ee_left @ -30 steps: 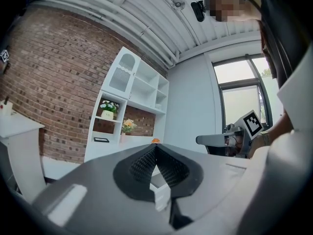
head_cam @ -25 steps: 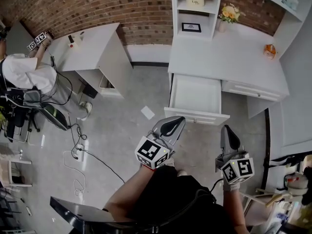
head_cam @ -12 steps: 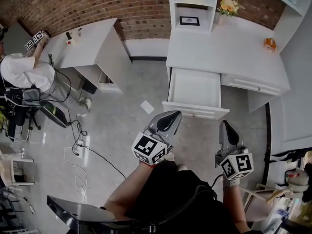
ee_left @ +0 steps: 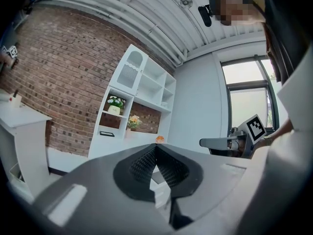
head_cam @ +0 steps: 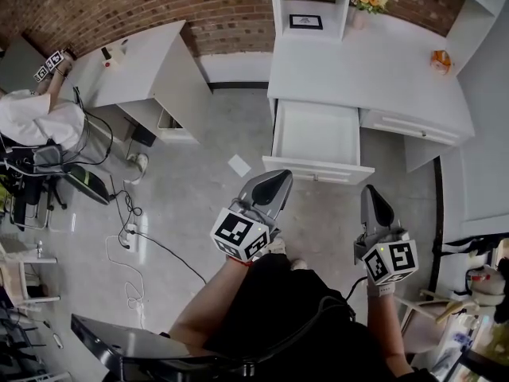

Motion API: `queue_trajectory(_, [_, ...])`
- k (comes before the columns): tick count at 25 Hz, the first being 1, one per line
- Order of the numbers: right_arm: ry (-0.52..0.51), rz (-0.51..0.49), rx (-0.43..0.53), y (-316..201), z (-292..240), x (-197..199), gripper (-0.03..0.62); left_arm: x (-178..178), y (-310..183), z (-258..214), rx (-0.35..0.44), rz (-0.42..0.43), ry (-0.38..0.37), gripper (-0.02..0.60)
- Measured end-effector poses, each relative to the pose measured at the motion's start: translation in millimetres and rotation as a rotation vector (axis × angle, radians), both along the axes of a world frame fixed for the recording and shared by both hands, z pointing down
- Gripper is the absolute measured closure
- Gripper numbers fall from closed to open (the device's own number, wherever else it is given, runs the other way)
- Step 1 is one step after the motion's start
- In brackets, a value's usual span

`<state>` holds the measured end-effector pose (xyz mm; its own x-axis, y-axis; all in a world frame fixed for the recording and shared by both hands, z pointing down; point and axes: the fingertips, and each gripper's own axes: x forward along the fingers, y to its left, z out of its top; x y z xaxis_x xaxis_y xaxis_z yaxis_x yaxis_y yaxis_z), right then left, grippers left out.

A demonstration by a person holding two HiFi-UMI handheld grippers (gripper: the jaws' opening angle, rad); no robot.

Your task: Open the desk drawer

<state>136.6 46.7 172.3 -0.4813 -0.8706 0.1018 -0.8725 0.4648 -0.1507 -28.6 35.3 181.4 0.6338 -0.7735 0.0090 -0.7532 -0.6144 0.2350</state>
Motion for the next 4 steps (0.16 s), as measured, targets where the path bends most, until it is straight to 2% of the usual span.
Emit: queue_trajectory(4, [0.001,-0.007,-0.014,-1.2,11.3,0.6,0.594,1.9,-1.0,7.6,-0.014,0.004,-0.004,0.583])
